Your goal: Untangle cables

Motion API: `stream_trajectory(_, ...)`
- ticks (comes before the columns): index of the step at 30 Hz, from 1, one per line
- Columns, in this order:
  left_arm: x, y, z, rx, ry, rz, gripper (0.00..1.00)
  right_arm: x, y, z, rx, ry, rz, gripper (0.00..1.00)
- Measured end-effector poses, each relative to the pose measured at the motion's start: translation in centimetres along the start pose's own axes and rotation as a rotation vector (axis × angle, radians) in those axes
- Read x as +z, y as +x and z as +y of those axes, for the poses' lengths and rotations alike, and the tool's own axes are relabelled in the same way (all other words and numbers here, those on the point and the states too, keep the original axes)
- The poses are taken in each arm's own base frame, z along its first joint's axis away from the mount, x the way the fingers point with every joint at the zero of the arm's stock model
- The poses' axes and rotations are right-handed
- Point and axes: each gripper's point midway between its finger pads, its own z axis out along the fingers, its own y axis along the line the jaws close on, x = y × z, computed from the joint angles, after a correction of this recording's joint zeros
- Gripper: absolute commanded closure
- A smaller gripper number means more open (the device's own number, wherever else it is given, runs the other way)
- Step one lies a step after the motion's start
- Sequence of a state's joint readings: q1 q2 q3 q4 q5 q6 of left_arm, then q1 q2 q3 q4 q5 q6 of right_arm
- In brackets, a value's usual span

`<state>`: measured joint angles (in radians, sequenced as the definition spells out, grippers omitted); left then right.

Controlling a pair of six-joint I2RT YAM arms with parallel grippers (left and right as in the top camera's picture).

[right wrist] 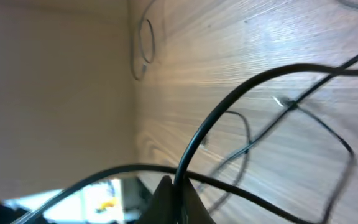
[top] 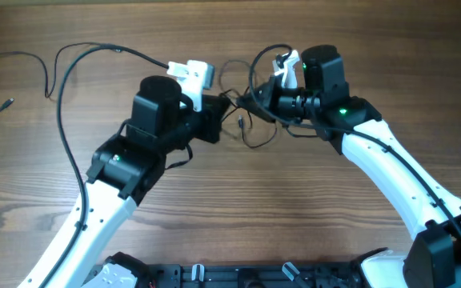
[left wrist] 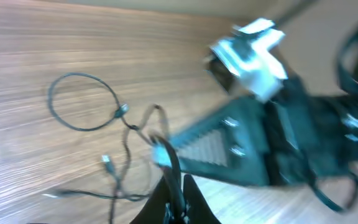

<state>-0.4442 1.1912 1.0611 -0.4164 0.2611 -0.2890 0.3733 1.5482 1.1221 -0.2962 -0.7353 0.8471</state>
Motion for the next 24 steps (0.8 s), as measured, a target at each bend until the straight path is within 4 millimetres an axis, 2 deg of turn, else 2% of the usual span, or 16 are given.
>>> stream_trajectory(2, 0.2, 0.2, 1.9, -0.034, -0.053, 0.005, 0.75, -0.2, 0.4, -0.8, -0.09, 0.034, 0.014, 0.95)
stream_trajectory(4, -0.1, -0.7, 3.3, -0.062, -0.094, -0.028, 0.71, -0.5, 0.5, -2.2, -0.149, 0.082, 0.02, 0.95)
stream_trajectory(6, -0.9, -1.8, 5.6, -0.122, -0.162, -0.075, 0.63, -0.8, 0.1, -3.1, -0.239, 0.109, 0.014, 0.96)
stream_trajectory(7, -0.9, -1.8, 5.9, -0.137, -0.172, -0.077, 0.57, -0.8, 0.1, -3.1, -0.277, 0.111, 0.012, 0.96)
stream_trajectory(9, -0.9, -1.6, 6.1, -0.144, -0.178, -0.07, 0.38, -0.8, 0.0, -3.0, -0.355, 0.107, 0.012, 0.96)
stream_trajectory(10, -0.9, -1.5, 6.1, -0.149, -0.18, -0.065, 0.32, -0.8, -0.1, -2.8, -0.392, 0.099, 0.01, 0.96)
stream_trajectory(12, -0.9, -1.1, 5.8, -0.171, -0.161, -0.046, 0.31, -0.7, -0.3, -2.2, -0.47, 0.071, 0.005, 0.96)
stream_trajectory(15, -0.7, -0.2, 4.3, -0.157, -0.074, 0.008, 0.31, -0.7, -0.5, -1.6, -0.544, 0.044, 0.001, 0.96)
stream_trajectory(18, -0.2, 2.6, 3.8, -0.172, -0.028, 0.139, 0.3, -0.7, -0.6, -1.0, -0.604, 0.019, -0.006, 0.96)
stream_trajectory(21, 1.5, 5.7, 4.5, -0.217, -0.022, 0.276, 0.3, -0.7, -0.3, 0.0, -0.678, -0.036, 0.003, 0.96)
stream_trajectory(22, 1.7, 5.8, 4.5, -0.22, -0.02, 0.284, 0.3, -0.7, -0.2, 0.2, -0.697, -0.049, 0.006, 0.96)
stream_trajectory(24, 3.8, 7.5, 4.4, -0.259, 0.04, 0.366, 0.31, -0.7, 0.0, 0.5, -0.723, -0.071, 0.011, 0.96)
